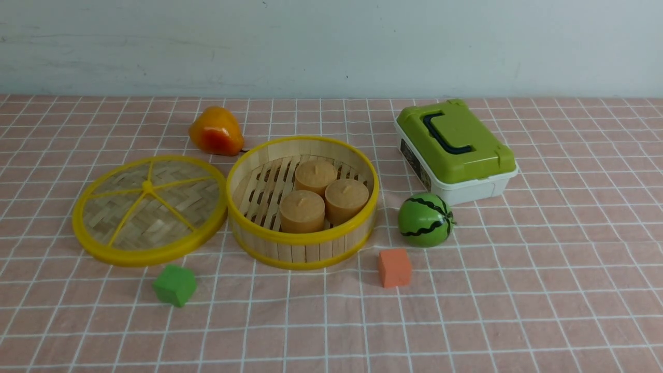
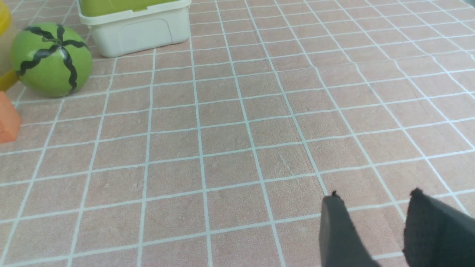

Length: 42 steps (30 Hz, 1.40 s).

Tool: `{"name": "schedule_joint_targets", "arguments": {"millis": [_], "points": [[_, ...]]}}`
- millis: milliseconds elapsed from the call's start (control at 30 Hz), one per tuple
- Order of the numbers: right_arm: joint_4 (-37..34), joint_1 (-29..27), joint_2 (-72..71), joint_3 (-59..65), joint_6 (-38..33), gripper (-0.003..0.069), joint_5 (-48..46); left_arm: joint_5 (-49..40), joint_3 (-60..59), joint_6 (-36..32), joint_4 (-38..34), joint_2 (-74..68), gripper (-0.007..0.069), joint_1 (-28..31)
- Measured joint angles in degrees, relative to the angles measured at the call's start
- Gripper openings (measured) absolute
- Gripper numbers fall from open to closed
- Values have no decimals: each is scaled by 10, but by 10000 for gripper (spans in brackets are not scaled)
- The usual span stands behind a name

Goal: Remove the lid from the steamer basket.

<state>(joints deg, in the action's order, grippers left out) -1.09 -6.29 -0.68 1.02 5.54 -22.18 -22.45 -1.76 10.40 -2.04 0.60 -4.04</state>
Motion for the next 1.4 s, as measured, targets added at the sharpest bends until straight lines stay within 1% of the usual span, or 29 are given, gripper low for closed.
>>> {"name": "schedule_joint_targets", "arguments": {"millis": [1400], "points": [[0, 0, 0, 0, 0, 241, 0, 0, 0, 0, 0, 0, 18, 0]]}}
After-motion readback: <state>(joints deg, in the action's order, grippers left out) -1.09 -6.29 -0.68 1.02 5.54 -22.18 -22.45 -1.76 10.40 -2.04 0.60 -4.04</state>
